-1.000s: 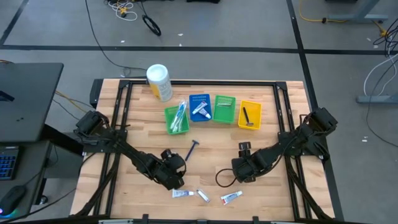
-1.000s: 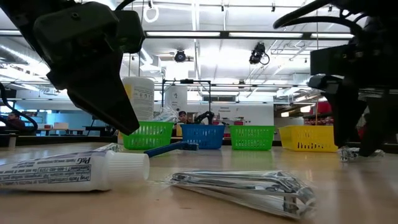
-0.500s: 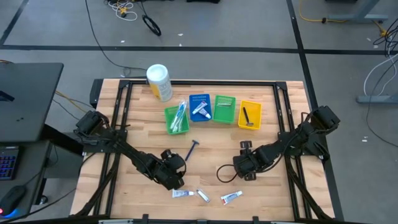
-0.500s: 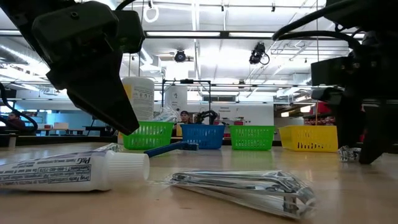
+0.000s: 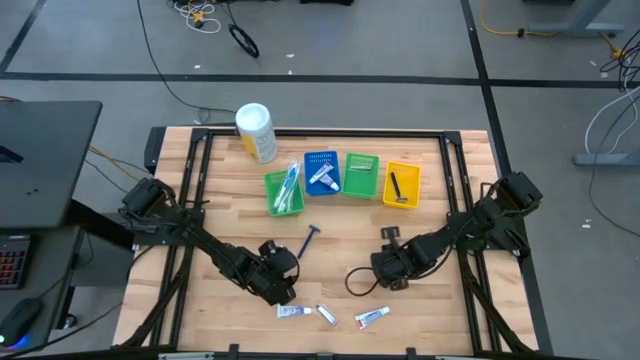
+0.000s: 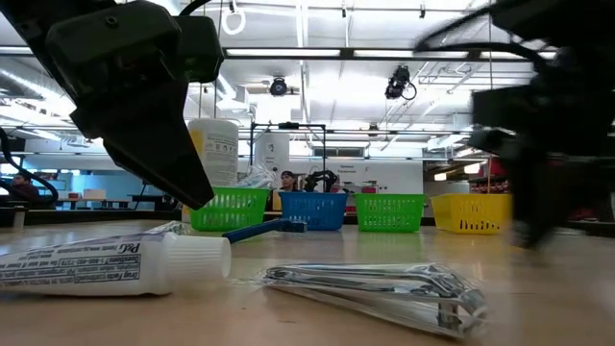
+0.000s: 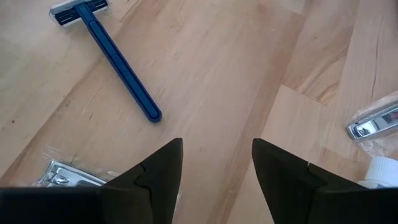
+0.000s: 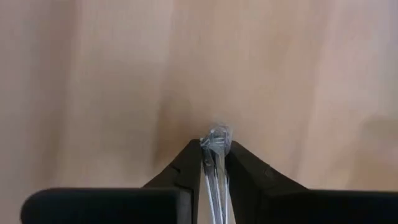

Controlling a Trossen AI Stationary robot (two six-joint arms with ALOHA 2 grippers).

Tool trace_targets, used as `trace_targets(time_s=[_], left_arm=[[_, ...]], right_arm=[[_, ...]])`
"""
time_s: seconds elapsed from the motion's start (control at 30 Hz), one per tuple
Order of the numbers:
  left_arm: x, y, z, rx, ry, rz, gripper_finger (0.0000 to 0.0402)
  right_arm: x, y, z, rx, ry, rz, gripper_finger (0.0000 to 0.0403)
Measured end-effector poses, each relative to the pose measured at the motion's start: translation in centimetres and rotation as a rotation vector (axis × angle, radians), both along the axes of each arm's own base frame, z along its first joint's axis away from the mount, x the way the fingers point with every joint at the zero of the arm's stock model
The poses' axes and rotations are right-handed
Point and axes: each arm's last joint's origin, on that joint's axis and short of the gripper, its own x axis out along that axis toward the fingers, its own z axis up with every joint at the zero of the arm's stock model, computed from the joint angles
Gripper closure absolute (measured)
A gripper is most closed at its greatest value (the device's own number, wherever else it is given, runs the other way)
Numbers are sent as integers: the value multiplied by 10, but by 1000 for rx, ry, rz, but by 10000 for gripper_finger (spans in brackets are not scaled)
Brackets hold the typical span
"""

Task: Pick & Place Travel size toiletries
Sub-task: Put the silver nail cutter into the right green basket

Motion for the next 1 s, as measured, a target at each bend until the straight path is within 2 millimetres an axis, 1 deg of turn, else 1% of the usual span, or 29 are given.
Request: trace_targets(time_s=[0.03,0.1,0.17,0.23,0.3,0.37,0.5,0.57,0.63,0.73,0.83,0.9,1.0], left_arm=[[0,0,0,-1,-2,0,198],[1,-1,1,-9,-14,0,198],[2,-1,2,-19,-30,-1,198],[4,-2,3,-17,-44,-16,198],[5,-3,4,-12,-53,-31,198],[6,-4,4,-13,-64,-40,198],[7,-4,6,-7,-77,-56,198],[7,-5,6,-6,-80,-59,198],[7,-5,6,-7,-81,-58,198],[7,-5,6,6,-80,-72,198],[8,-4,6,26,-78,-91,198],[8,-4,6,46,-78,-103,198],[9,-2,7,59,-86,-98,198]], right_arm=[[5,-1,4,-39,-51,4,344],[16,-2,21,-109,-165,15,345],[24,-8,32,-193,-248,18,345],[31,-19,39,-293,-304,6,346],[43,-34,51,-380,-392,-28,346],[54,-52,58,-413,-434,-56,346],[67,-98,61,-364,-469,-165,346],[68,-123,61,-361,-454,-244,346],[66,-144,60,-372,-444,-316,346],[65,-168,61,-357,-439,-363,347],[63,-188,60,-254,-459,-378,347],[61,-199,60,-188,-473,-396,347],[58,-213,60,-166,-482,-441,346]])
